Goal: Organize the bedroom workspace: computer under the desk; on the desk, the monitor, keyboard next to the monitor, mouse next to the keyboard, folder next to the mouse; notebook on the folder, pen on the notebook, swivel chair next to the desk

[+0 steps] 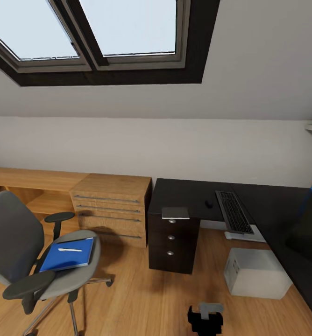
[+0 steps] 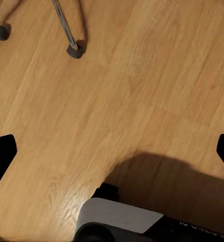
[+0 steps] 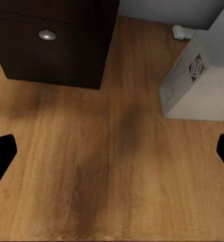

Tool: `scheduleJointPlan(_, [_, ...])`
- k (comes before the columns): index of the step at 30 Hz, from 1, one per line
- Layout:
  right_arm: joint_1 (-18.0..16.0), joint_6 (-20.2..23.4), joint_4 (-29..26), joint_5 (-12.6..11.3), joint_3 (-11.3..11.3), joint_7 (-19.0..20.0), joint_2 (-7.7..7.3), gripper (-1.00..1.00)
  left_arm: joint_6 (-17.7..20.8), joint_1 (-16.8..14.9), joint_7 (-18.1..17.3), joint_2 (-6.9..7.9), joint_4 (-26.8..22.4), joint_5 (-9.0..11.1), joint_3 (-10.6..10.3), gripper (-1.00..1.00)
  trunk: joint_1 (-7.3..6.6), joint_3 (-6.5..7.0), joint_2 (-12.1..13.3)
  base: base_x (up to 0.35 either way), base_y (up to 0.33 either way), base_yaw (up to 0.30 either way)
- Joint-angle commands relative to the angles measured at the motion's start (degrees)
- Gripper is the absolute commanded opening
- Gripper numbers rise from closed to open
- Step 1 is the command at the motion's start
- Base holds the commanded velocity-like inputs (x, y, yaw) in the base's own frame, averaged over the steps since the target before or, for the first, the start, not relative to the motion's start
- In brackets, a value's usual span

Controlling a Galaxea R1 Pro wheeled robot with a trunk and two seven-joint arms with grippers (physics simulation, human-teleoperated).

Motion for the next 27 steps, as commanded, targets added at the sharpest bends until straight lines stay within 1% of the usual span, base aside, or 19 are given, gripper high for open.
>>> scheduleJointPlan(1, [-0.1, -1.3, 1.7, -0.2, 0.8, 0.3, 0.04, 1.0, -0.9, 0.0, 0.5, 0.03, 1.0, 0.3, -0.3, 1.0, -0.22, 0.12, 0.4, 0.0, 0.0, 0.0])
scheduleJointPlan(3, [0.0, -4.1, 5.1, 0.0, 0.8, 1.9, 0.02, 1.0, -3.0, 0.0, 0.5, 0.01, 2.8, 0.3, -0.4, 1.0, -0.66, 0.48, 1.2, 0.0, 0.0, 0.0])
scheduleJointPlan(4, [0.4, -7.3, 9.1, 0.0, 0.6, 8.1, -0.69, 1.0, -5.0, 0.0, 0.4, 0.1, 6.3, 0.4, -0.4, 1.0, -0.88, 0.66, 1.6, 0.0, 0.0, 0.0])
scheduleJointPlan(5, [0.8, -7.7, 9.5, 0.0, 0.6, 10.0, -1.17, 1.0, -5.5, 0.0, 0.3, 0.34, 7.9, 0.3, -0.4, 1.0, -1.1, 0.84, 2.0, 0.0, 0.0, 0.0])
scheduleJointPlan(7, [1.2, -7.9, 9.8, 0.0, 0.6, 11.4, -1.61, 1.0, -6.3, 0.0, 0.2, 0.77, 9.3, 0.3, -0.4, 1.0, -1.54, 1.2, 2.8, 0.0, 0.0, 0.0])
scheduleJointPlan(8, [1.5, -8.0, 9.9, -0.1, 0.6, 12.4, -1.94, 1.0, -7.3, 0.0, -0.1, 1.21, 10.3, 0.3, -0.4, 1.0, -1.76, 1.38, 3.2, 0.0, 0.0, 0.0])
scheduleJointPlan(9, [1.7, -8.2, 10.1, -0.2, 0.6, 13.5, -2.24, 1.0, -10.1, 0.0, -1.5, 1.74, 11.5, 0.3, -0.3, 1.0, -1.98, 1.56, 3.6, 0.0, 0.0, 0.0])
scheduleJointPlan(11, [1.8, -8.2, 10.2, -0.2, 0.6, 13.8, -2.23, 1.0, -10.9, 0.0, -2.0, 1.85, 12.0, 0.3, -0.4, 1.0, -2.42, 1.92, 4.4, 0.0, 0.0, 0.0])
scheduleJointPlan(13, [1.9, -8.2, 10.3, -0.1, 0.7, 14.3, -2.12, 1.0, -12.1, 0.0, -3.0, 1.78, 14.1, 0.2, -0.6, 1.0, -2.86, 2.28, 5.2, 0.0, 0.0, 0.0])
scheduleJointPlan(20, [1.9, -8.3, 10.3, -0.1, 0.7, 14.3, -2.13, 1.0, -13.2, 0.0, -3.2, 1.84, 14.4, 0.3, -0.6, 1.0, -2.86, 2.28, 5.2, 0.0, 0.0, 0.0])
scheduleJointPlan(23, [1.9, -8.3, 10.3, -0.1, 0.7, 14.4, -2.1, 1.0, -14.7, 0.0, -3.2, 1.9, 14.4, 0.3, -0.5, 1.0, -2.86, 2.28, 5.2, 0.0, 0.0, 0.0])
scheduleJointPlan(25, [1.9, -8.3, 10.3, -0.1, 0.7, 14.4, -2.09, 1.0, -16.9, 0.0, -3.2, 1.9, 14.8, 0.3, -0.6, 1.0, -2.86, 2.28, 5.2, -0.016, 0.0, 0.0])
scheduleJointPlan(27, [1.9, -8.3, 10.3, -0.1, 0.7, 14.4, -2.09, 1.0, -18.0, 0.0, -3.2, 1.88, 15.2, 0.3, -0.6, 1.0, -2.86, 2.28, 5.2, -0.101, 0.0, 0.0])
